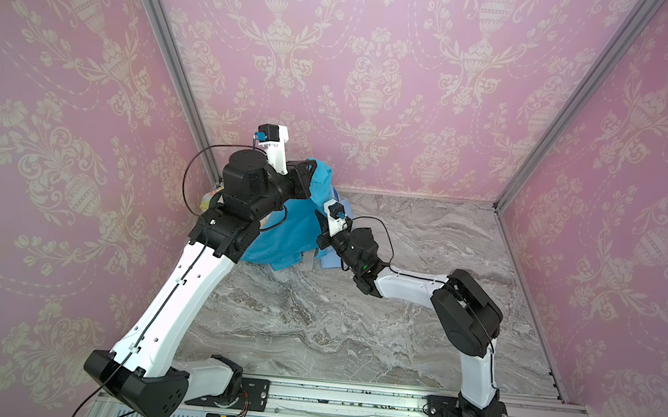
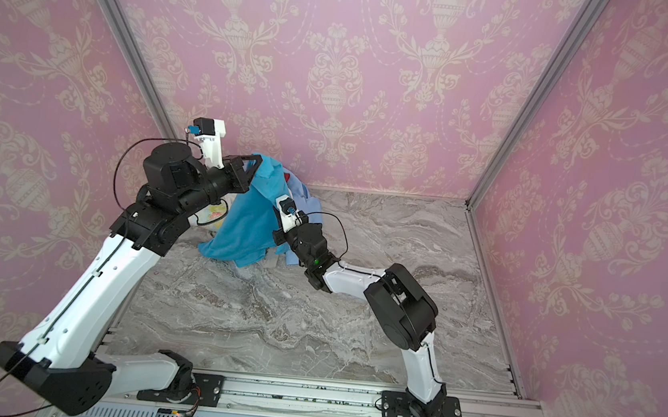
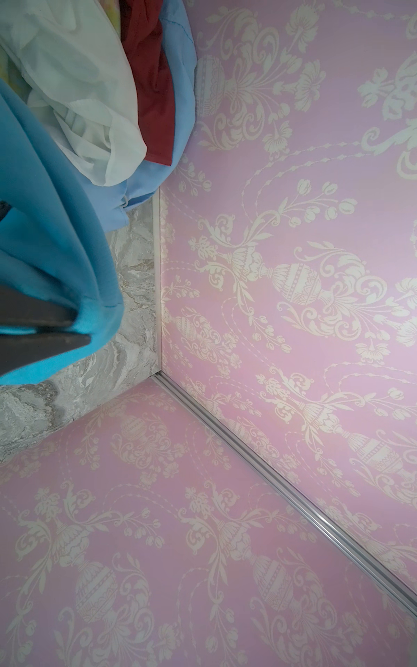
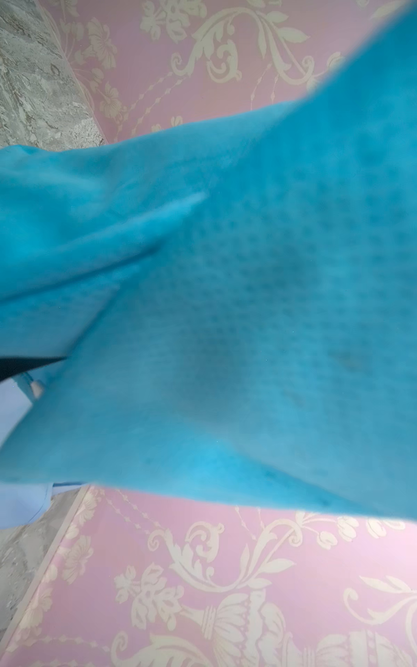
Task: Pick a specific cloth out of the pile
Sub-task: 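Lift the turquoise cloth up out of the pile with the left gripper, then grasp the hanging turquoise cloth with the right gripper and pull it away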
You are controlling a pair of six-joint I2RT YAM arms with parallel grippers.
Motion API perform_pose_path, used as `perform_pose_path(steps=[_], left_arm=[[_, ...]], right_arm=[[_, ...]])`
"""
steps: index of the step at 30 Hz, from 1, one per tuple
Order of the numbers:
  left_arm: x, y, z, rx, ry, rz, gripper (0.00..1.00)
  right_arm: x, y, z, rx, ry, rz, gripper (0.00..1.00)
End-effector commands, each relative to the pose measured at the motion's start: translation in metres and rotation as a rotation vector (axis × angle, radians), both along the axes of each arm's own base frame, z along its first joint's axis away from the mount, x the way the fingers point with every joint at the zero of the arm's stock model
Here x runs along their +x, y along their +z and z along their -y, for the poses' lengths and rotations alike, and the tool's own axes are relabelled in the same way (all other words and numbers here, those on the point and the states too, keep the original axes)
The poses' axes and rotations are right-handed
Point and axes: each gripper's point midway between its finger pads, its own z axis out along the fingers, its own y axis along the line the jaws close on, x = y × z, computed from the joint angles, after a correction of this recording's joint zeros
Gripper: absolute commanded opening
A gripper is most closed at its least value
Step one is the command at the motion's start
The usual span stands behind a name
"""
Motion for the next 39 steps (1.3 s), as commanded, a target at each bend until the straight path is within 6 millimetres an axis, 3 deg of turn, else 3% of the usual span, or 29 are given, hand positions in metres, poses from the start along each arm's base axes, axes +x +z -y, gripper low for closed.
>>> perform_pose_path(steps=[1,6,7,13,15,19,20,22,26,39], left_arm=[[0.002,-0.015,0.001,0.012,0.002,-0.026,0.0],[0.016,-0.047,-0.004,0.04,0.028,-0.088,0.0],[0.018,-0.051,-0.006,0.038,0.027,-0.098,0.0],[0.018,-0.074,-0.014,0.064,0.022,-0.14,0.01],[0.015,-0.082,-0.015,0.077,0.013,-0.156,0.1],[0.007,-0.096,-0.018,0.115,0.003,-0.173,0.38],[0.004,-0.099,-0.018,0.123,-0.002,-0.171,0.45],[0.0,-0.104,-0.018,0.132,-0.014,-0.175,0.56],[-0.009,-0.114,-0.013,0.161,-0.073,-0.192,0.74],[-0.027,-0.147,0.008,0.197,-0.237,-0.241,0.99]], right_arm=[[-0.014,0.031,0.005,0.054,0.043,0.039,0.0],[-0.028,0.044,0.02,0.08,0.046,0.029,0.0],[-0.031,0.036,0.026,0.068,0.038,0.014,0.0],[-0.035,0.07,0.05,0.075,-0.022,0.033,0.0],[-0.035,0.084,0.058,0.092,-0.032,0.041,0.0],[-0.036,0.105,0.07,0.102,-0.045,0.044,0.0],[-0.035,0.126,0.074,0.127,-0.049,0.069,0.0],[-0.034,0.138,0.081,0.134,-0.061,0.068,0.0],[-0.031,0.16,0.098,0.138,-0.106,0.069,0.0],[-0.027,0.221,0.173,0.14,-0.264,0.066,0.0]])
